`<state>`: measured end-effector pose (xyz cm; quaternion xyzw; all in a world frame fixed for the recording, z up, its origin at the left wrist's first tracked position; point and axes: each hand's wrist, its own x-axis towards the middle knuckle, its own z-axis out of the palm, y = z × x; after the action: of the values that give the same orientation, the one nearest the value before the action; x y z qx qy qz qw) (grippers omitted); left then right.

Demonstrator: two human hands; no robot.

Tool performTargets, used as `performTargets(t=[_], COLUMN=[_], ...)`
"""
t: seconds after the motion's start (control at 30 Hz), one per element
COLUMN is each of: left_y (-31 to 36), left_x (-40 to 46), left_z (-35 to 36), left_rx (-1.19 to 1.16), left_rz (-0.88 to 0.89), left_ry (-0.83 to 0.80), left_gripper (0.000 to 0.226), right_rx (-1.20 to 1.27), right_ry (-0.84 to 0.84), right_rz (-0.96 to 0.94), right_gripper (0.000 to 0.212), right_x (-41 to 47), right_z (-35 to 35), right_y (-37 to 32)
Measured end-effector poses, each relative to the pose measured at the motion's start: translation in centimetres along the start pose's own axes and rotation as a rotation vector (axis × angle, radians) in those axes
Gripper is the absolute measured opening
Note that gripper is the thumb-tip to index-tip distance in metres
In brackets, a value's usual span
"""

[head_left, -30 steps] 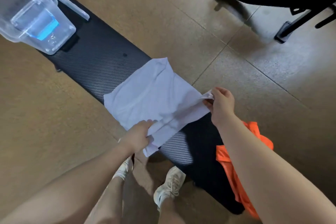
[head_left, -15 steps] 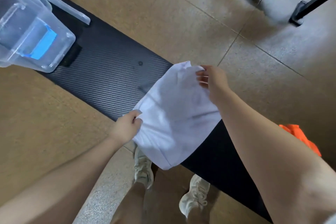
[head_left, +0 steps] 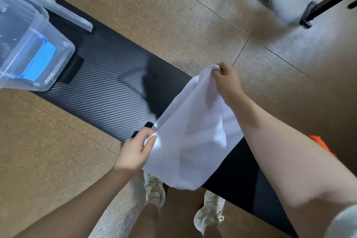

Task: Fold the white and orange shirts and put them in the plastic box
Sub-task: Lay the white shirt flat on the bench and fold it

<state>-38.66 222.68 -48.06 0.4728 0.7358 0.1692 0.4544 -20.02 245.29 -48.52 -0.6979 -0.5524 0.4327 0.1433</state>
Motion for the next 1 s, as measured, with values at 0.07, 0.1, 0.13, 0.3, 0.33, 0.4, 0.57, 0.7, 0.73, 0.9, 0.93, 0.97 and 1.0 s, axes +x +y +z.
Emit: performTargets(t=[0.07, 0.1, 0.13, 0.3, 0.33, 0.4, 0.57, 0.7, 0.73, 0.9, 0.93, 0.97, 1.0], left_y=[-1.1, -1.4, -1.7, -1.6, -1.7, -2.0, -1.2, 3.6, 5.4, 13.3, 13.9, 14.3, 14.4], left_x=[0.9, 1.3, 1.7, 2.4, 2.5, 2.6, 3.1, 8.5, 10.3, 17.2, 18.3, 19.2, 20.0], left_z=[-0.1, 0.0, 0.1, -0.1, -0.4, -0.9, -1.2, 1.7, 2.5, 5.3, 5.5, 5.4, 5.3], left_rx=[0.105, 0.142, 0.167, 0.245, 0.302, 0.466, 0.615, 0.571, 0.591, 0.665, 0.730, 0.789, 0.840], left_rz=[-0.048, -0.071, -0.090, -0.124, -0.144, -0.163, 0.219, 0.505, 0.550, 0.546, 0.525, 0.500, 0.476], left_ry=[0.002, 0.008, 0.019, 0.100, 0.098, 0.075, 0.201, 0.162, 0.157, -0.130, -0.170, -0.197, -0.219], left_gripper=[0.013, 0.013, 0.013, 0.022, 0.024, 0.027, 0.038, 0.027, 0.028, 0.044, 0.042, 0.038, 0.033], right_rx=[-0.159, -0.232, -0.286, -0.284, -0.282, -0.302, -0.361, -0.504, -0.489, -0.261, -0.224, -0.191, -0.158], right_ry=[-0.048, -0.053, -0.043, 0.054, 0.034, -0.031, 0.093, 0.155, 0.153, 0.080, 0.069, 0.056, 0.041], right_rz=[0.015, 0.020, 0.028, 0.027, 0.014, 0.019, 0.031, 0.191, 0.224, 0.252, 0.249, 0.254, 0.271], right_gripper=[0.025, 0.030, 0.031, 0.030, 0.029, 0.029, 0.029, 0.031, 0.030, 0.021, 0.014, 0.009, 0.006], right_x=[0.6, 1.0, 1.3, 1.9, 1.9, 1.8, -0.1, -2.8, -3.2, -3.8, -3.9, -3.9, -3.8], right_z=[1.2, 1.8, 2.2, 2.6, 2.7, 2.8, 0.3, -2.6, -3.2, -5.5, -5.8, -6.0, -6.1], right_y=[-0.1, -0.1, 0.0, 0.5, 0.6, 0.9, 3.6, 7.4, 8.1, 10.5, 10.5, 10.5, 10.4])
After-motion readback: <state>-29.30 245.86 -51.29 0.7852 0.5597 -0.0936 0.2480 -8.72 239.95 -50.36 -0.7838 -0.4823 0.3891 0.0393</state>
